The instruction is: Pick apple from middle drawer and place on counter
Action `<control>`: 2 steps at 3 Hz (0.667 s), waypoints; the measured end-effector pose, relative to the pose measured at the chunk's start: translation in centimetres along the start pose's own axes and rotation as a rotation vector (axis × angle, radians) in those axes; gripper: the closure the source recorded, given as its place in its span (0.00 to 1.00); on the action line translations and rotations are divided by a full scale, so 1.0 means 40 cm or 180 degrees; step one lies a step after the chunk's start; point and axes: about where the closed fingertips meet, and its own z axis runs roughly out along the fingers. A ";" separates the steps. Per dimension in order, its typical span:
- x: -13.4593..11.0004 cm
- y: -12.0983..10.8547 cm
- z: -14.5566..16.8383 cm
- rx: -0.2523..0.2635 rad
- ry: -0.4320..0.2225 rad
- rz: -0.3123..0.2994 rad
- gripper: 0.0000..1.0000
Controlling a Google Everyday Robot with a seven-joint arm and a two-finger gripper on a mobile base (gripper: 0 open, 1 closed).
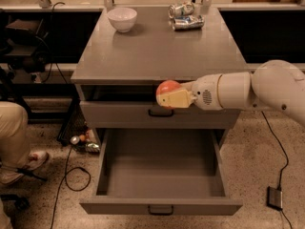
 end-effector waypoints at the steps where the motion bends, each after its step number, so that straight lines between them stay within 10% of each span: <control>1: -0.005 -0.004 -0.001 0.0007 -0.0011 -0.0012 1.00; 2: -0.062 -0.046 -0.015 0.0080 -0.0132 -0.0137 1.00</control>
Offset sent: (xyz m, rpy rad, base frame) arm 0.0503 -0.0273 0.0428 -0.0010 -0.1405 -0.0362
